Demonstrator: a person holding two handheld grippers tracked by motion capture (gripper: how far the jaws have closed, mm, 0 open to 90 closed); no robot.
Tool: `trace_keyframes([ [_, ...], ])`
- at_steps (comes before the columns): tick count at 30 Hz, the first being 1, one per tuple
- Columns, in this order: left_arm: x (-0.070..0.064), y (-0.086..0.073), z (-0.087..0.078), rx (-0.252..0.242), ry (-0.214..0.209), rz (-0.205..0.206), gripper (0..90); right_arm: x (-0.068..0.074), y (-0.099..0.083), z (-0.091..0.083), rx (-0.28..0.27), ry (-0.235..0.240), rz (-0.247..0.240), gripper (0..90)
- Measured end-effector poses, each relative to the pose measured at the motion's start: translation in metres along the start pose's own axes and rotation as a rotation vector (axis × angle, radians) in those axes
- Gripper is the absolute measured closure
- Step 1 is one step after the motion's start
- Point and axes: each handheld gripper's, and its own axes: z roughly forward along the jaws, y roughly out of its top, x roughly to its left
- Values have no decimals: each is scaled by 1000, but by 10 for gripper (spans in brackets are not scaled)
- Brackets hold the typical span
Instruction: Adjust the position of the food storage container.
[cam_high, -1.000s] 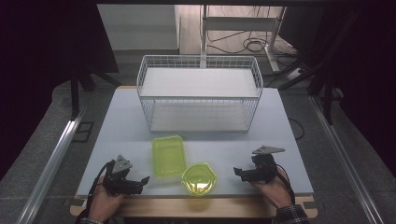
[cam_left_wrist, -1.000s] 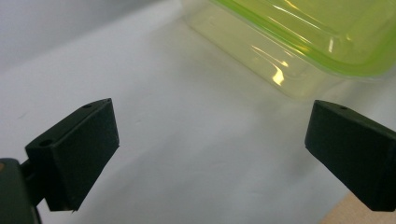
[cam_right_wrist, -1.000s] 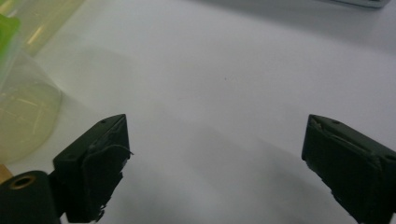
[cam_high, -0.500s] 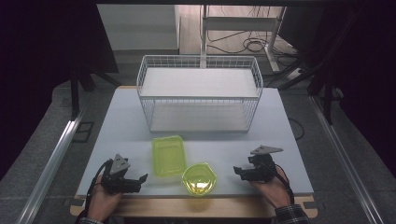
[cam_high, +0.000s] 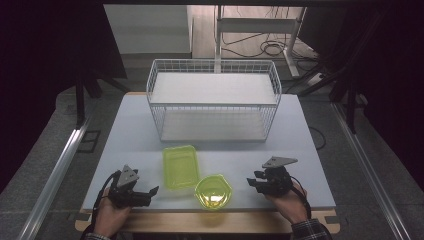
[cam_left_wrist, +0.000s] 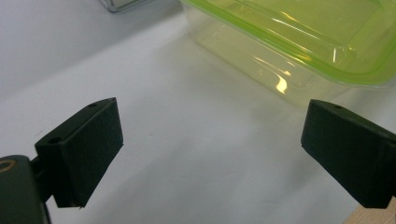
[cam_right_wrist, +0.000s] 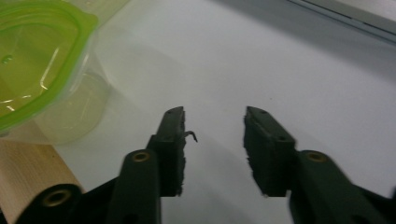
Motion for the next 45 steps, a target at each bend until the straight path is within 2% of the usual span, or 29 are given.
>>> trace_keyframes([
  [1,0,0,0,0,0,2,52,2,2,-1,4,6,-13,682],
  [2,0,0,0,1,0,4,52,5,4,-1,5,18,-28,763],
  [3,0,0,0,6,1,12,52,5,4,-1,5,18,-28,763],
  [8,-3,0,2,19,8,38,49,17,13,-4,-9,48,-58,891],
  [13,-3,0,3,25,9,42,49,24,19,-8,-25,65,-68,894],
  [18,-3,0,3,32,10,37,49,35,27,-10,-40,108,-82,894],
  [19,-3,0,3,32,10,37,49,42,31,-9,-44,130,-97,894],
  [21,-3,0,3,35,11,37,49,45,32,-9,-45,138,-101,894],
  [22,-3,1,3,37,13,39,49,53,37,-8,-51,167,-116,893],
  [24,-3,1,3,39,16,40,49,61,41,-7,-51,196,-128,893],
  [26,-3,1,4,40,17,39,49,64,43,-6,-51,205,-132,893],
  [28,-3,0,4,42,19,37,50,78,49,0,-46,237,-166,893],
  [29,-3,0,4,42,19,37,50,78,49,0,-46,237,-166,893],
  [30,-3,0,4,43,19,39,49,88,52,5,-39,264,-182,892],
  [31,-3,0,4,45,21,40,49,88,52,5,-39,264,-182,892],
  [32,-3,1,4,46,23,42,48,99,55,12,-29,289,-203,890],
  [33,-3,1,4,46,23,42,48,99,55,12,-29,289,-203,890],
  [35,-3,1,4,45,24,42,48,108,57,18,-19,307,-217,888],
  [36,-3,1,3,41,27,38,48,118,58,25,-4,324,-230,887],
  [39,-2,1,3,38,27,33,48,131,60,35,13,345,-264,887],
  [45,-3,1,4,44,25,38,48,144,61,47,45,359,-297,887],
])
